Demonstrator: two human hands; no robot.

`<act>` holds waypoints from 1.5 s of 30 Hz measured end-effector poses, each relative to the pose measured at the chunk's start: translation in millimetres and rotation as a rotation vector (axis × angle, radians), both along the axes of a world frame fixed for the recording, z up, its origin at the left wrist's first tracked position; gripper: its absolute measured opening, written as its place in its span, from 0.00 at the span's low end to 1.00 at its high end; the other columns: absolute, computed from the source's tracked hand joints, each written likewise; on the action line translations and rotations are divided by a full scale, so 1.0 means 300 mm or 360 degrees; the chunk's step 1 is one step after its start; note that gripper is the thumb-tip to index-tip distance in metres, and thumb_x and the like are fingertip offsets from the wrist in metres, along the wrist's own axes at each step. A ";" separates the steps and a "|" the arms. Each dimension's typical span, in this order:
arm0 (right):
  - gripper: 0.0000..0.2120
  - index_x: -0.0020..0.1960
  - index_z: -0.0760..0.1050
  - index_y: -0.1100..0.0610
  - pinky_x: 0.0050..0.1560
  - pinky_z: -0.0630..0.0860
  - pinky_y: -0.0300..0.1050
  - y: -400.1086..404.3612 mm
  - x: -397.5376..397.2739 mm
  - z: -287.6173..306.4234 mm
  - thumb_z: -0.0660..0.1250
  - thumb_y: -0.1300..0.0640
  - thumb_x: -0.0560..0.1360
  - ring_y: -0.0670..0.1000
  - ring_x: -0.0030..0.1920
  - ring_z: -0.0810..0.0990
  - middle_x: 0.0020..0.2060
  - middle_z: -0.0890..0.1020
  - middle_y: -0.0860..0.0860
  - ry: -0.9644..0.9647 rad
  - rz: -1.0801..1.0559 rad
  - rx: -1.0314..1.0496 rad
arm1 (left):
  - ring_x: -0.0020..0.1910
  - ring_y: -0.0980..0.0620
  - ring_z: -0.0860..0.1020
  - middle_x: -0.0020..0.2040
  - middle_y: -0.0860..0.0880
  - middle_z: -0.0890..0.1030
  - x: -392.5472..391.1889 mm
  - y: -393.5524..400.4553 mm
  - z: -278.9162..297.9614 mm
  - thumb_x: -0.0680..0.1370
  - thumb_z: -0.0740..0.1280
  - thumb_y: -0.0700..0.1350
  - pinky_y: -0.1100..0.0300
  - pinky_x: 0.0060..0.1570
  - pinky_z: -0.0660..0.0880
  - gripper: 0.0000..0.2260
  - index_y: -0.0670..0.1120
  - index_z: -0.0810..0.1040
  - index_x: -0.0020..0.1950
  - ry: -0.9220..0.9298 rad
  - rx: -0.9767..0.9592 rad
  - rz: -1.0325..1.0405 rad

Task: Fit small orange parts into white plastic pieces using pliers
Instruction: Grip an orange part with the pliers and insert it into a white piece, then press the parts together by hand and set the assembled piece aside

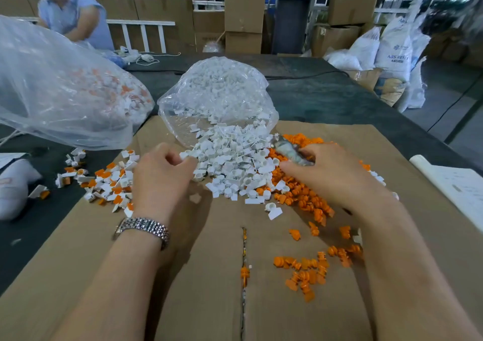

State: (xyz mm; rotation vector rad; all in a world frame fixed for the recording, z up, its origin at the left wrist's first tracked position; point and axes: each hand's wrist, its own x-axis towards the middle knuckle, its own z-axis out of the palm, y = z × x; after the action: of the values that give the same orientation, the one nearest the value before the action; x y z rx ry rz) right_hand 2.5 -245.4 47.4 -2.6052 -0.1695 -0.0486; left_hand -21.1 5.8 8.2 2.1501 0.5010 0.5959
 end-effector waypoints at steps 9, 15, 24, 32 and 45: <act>0.26 0.62 0.74 0.54 0.60 0.74 0.58 0.004 0.036 -0.096 0.73 0.39 0.73 0.56 0.58 0.76 0.56 0.79 0.52 -0.0005 -0.0171 -0.0412 | 0.55 0.45 0.76 0.54 0.47 0.78 -0.013 -0.020 0.002 0.77 0.72 0.49 0.46 0.56 0.75 0.05 0.49 0.80 0.48 -0.0099 0.0494 -0.0133; 0.28 0.64 0.74 0.56 0.63 0.74 0.59 0.001 0.038 -0.101 0.73 0.39 0.73 0.58 0.64 0.73 0.61 0.76 0.56 0.0038 -0.0160 -0.0366 | 0.47 0.63 0.74 0.56 0.60 0.76 -0.034 -0.162 -0.037 0.80 0.70 0.49 0.68 0.49 0.73 0.11 0.57 0.81 0.61 0.0006 0.0752 -0.1281; 0.07 0.50 0.82 0.44 0.61 0.66 0.56 -0.026 -0.014 -0.047 0.76 0.50 0.73 0.51 0.60 0.65 0.47 0.74 0.43 0.0101 0.0277 -0.0462 | 0.47 0.60 0.75 0.55 0.59 0.75 -0.026 -0.191 -0.072 0.79 0.71 0.51 0.61 0.47 0.76 0.10 0.57 0.83 0.61 0.0016 0.0830 -0.1383; 0.06 0.53 0.83 0.45 0.55 0.70 0.46 -0.003 -0.002 -0.070 0.74 0.51 0.76 0.52 0.61 0.67 0.48 0.71 0.45 -0.0113 0.0344 -0.0629 | 0.32 0.60 0.81 0.37 0.52 0.84 -0.044 -0.193 -0.041 0.76 0.76 0.44 0.70 0.33 0.74 0.06 0.51 0.81 0.50 0.0119 0.0179 -0.1199; 0.07 0.54 0.86 0.48 0.49 0.78 0.32 -0.022 -0.023 -0.023 0.71 0.56 0.79 0.42 0.45 0.85 0.42 0.86 0.42 -0.0157 0.0647 0.0884 | 0.39 0.49 0.79 0.44 0.39 0.78 -0.042 -0.154 0.007 0.74 0.71 0.37 0.62 0.37 0.77 0.09 0.38 0.85 0.53 0.0156 -0.1570 -0.1379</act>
State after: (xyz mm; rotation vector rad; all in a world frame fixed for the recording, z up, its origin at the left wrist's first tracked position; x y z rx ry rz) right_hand -4.3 -251.9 40.5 -1.9766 -0.6224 -0.0685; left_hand -33.7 -40.2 10.2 1.2367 -0.1269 -0.2350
